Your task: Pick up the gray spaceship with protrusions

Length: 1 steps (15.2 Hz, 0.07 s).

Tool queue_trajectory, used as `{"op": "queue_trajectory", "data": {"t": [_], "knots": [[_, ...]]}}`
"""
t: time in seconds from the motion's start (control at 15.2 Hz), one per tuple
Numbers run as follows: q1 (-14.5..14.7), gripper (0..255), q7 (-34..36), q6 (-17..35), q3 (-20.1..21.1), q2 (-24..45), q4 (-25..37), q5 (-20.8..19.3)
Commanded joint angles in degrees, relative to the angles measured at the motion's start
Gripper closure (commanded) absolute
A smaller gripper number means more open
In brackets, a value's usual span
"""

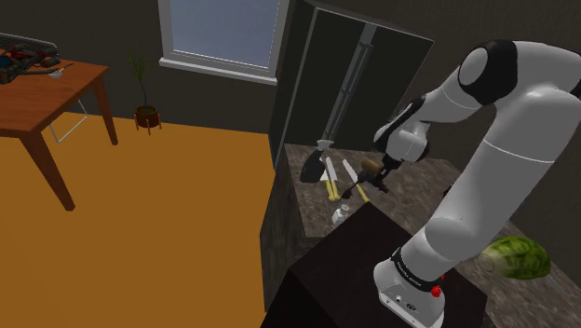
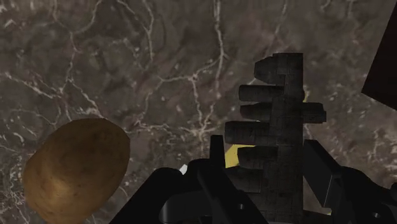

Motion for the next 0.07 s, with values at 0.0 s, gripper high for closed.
{"op": "queue_trajectory", "data": {"t": [0.0], "knots": [[0.5,255,0.8,-0.4,-0.7,-0.5,0.0,-1.1]]}}
